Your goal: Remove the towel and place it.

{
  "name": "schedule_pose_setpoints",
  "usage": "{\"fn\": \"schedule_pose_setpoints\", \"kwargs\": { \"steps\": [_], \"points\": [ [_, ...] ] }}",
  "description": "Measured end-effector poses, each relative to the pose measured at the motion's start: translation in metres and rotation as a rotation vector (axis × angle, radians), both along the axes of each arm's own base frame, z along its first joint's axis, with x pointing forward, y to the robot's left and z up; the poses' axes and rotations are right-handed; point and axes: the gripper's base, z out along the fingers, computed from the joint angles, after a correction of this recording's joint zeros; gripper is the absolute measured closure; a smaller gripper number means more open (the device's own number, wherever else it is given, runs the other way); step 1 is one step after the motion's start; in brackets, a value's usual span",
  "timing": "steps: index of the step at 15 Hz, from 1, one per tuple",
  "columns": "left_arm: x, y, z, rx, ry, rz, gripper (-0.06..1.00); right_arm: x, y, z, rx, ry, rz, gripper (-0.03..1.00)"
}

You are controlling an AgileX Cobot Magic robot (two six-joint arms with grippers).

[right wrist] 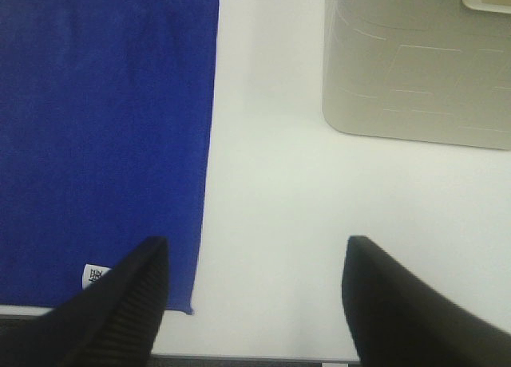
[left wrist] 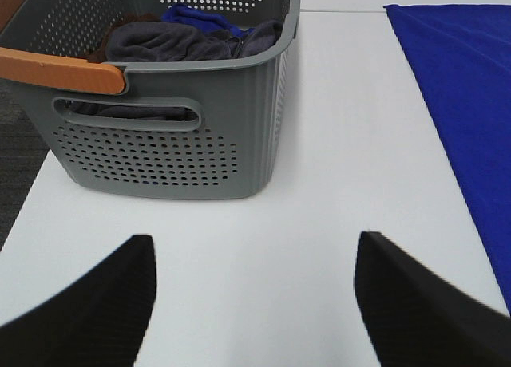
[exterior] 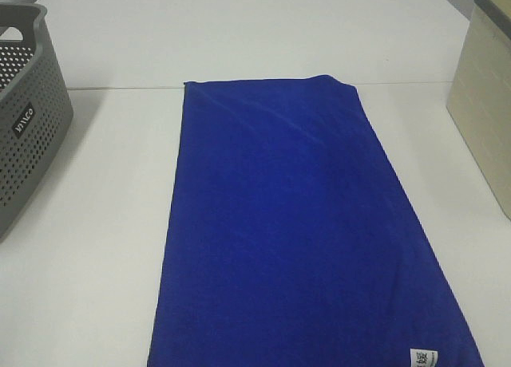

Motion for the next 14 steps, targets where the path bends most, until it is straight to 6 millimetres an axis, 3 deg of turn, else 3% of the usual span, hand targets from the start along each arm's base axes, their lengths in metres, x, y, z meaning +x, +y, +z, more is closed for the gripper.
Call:
{"fn": "schedule_pose_setpoints", "kwargs": {
  "steps": [14],
  "points": [
    [0.0, 0.0, 0.0, 0.0, 0.0, 0.0, 0.29, 0.0, 0.0, 0.0, 0.0, 0.0, 0.0, 0.33]
  ]
}}
